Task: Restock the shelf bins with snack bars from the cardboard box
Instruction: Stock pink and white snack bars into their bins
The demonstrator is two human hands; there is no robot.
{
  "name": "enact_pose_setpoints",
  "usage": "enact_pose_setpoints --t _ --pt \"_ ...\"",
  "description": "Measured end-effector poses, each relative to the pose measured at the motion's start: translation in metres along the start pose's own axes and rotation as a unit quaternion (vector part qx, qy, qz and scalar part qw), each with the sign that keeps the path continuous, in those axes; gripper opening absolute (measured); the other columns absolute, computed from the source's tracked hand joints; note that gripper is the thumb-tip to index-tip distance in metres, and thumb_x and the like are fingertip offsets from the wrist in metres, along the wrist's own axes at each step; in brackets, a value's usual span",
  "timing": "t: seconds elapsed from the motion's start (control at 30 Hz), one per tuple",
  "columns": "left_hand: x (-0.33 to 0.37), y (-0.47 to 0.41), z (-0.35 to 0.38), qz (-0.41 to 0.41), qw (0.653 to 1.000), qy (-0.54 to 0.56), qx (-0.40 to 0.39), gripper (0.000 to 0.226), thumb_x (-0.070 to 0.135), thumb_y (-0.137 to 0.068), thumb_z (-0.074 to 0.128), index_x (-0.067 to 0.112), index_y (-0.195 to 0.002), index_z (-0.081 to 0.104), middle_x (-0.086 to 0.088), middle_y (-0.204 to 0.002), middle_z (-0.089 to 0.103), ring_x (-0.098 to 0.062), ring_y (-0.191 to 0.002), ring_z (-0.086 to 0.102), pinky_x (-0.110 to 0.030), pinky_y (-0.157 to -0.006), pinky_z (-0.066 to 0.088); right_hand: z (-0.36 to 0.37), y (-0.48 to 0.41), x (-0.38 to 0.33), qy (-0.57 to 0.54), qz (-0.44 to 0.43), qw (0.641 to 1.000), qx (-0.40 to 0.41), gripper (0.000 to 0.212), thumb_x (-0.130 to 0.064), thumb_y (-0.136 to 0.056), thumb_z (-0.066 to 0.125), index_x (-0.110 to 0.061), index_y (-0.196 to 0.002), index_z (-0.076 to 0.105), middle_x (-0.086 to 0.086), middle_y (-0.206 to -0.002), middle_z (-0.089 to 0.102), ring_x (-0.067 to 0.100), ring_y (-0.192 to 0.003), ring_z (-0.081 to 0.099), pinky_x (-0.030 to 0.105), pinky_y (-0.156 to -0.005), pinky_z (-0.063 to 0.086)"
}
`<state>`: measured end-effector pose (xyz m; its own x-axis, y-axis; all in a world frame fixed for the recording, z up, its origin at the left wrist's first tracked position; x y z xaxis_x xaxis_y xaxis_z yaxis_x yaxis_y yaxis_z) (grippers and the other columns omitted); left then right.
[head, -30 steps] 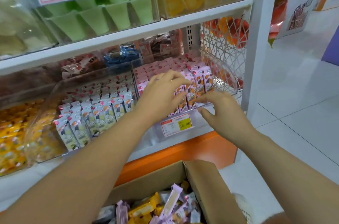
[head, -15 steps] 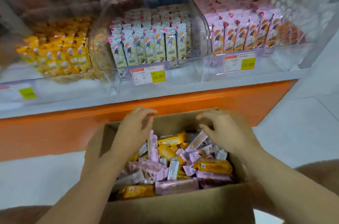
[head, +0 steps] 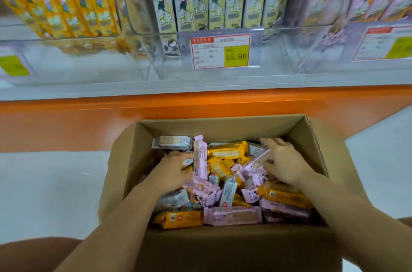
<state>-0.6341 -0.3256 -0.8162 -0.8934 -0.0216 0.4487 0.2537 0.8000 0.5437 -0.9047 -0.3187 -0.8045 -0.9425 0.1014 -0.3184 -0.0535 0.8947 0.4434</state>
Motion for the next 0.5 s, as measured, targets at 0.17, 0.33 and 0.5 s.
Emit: enact_pose_setpoints --t 0.17,0.33,0.5 --pt "0.003 -0.004 -0.003 -0.001 0.998 -0.02 -0.067 0.037 0.031 -0.089 0.064 0.03 -0.125 0.058 -0.002 -0.139 0.045 -0.021 -0.131 0.038 -0.034 -0.107 0.034 -0.005 -0.003 0.001 -0.037 0.019 0.999 0.008 0.059 -0.019 -0.087 0.066 -0.021 -0.141 0.041 0.014 -0.128 0.055 0.03 -0.113 0.05 0.04 -0.093 0.046" --pt "0.016 0.006 0.008 -0.01 0.974 -0.063 -0.215 0.053 0.026 -0.093 0.06 0.023 -0.142 0.041 -0.002 -0.152 0.032 -0.02 -0.135 0.035 -0.027 -0.103 0.034 -0.011 0.006 -0.016 -0.087 -0.008 0.996 -0.011 0.054 -0.02 -0.087 0.068 -0.017 -0.136 0.046 0.01 -0.131 0.055 0.028 -0.114 0.054 0.039 -0.095 0.046" --pt "0.024 0.014 0.01 -0.02 0.964 -0.118 -0.238 0.071 0.018 -0.087 0.065 0.031 -0.147 0.029 -0.003 -0.154 0.023 -0.025 -0.134 0.032 -0.028 -0.093 0.037 -0.015 0.018 -0.035 -0.082 -0.03 0.995 -0.038 0.051 -0.029 -0.087 0.067 -0.019 -0.134 0.048 0.007 -0.133 0.052 0.024 -0.11 0.055 0.034 -0.092 0.045"
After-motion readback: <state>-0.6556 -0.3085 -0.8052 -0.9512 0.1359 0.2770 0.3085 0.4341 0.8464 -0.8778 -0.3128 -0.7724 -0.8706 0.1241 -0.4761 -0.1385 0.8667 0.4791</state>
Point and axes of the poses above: each hand's wrist, its own y-axis away from the middle knuckle, its own z-axis out of the palm, x = y × z, the point moved 6 cm from there along -y, towards the middle knuckle
